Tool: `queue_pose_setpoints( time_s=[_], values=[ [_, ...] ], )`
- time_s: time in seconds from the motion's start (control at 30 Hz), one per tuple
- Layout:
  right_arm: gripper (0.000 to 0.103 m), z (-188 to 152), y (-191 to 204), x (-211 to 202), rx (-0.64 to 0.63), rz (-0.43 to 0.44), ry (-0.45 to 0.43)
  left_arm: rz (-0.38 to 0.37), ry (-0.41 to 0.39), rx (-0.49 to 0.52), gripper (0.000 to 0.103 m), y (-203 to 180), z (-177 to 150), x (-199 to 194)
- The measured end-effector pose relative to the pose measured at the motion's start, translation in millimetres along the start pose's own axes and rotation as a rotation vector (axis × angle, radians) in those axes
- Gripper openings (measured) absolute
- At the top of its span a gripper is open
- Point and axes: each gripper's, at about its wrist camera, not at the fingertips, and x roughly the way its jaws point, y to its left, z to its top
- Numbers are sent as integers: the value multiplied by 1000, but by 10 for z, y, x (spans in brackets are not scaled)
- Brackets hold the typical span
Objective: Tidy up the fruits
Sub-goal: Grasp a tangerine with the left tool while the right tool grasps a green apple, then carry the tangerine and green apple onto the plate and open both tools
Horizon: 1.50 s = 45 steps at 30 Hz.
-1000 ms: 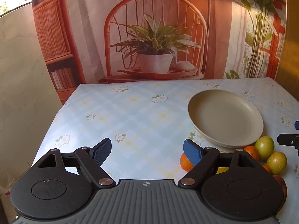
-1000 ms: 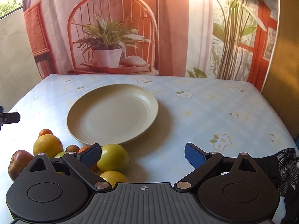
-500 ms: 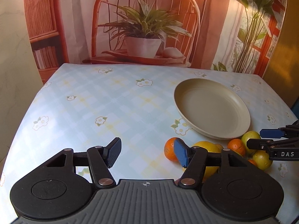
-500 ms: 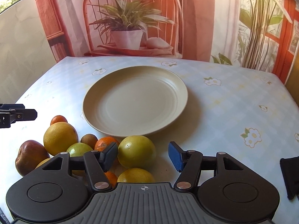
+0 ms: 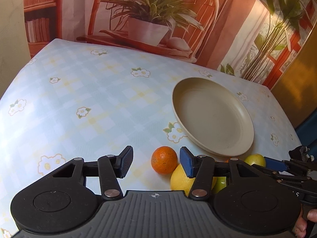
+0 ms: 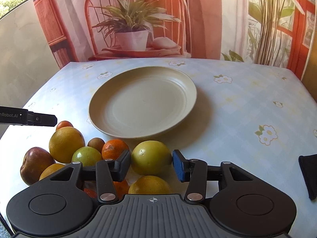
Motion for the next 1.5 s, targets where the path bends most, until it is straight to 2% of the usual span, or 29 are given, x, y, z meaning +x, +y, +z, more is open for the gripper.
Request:
queue_pose_setpoints(
  time_s=[0.23, 0.5, 0.57, 0.67, 0.87, 1.03, 1.17, 1.5],
  values=[
    [43, -13, -2, -6, -5, -9, -4, -44, 78, -129, 50, 126, 17, 270],
    [43, -3, -1, 1, 5, -9, -3, -81, 80, -186, 49, 224, -35, 429],
    [43, -1, -5, 7, 12, -7, -2, -100, 88, -179, 36, 207, -36, 437],
    [43, 0, -29, 13, 26, -2, -1, -99, 81, -173, 36, 203, -50, 416],
    [42, 3, -46, -1, 32, -3, -7, -61, 14, -61, 35, 76, -37, 255],
    [42, 23, -66, -124, 38, -6, -52, -14, -79, 84, 35, -112, 59, 80],
    [42, 84, -107, -181, 21, -25, -80, 2, -133, 159, 36, -238, 143, -11],
    [42, 391, -213, -5, -86, -48, -109, -2, -163, 259, 36, -431, 379, 112]
  ],
)
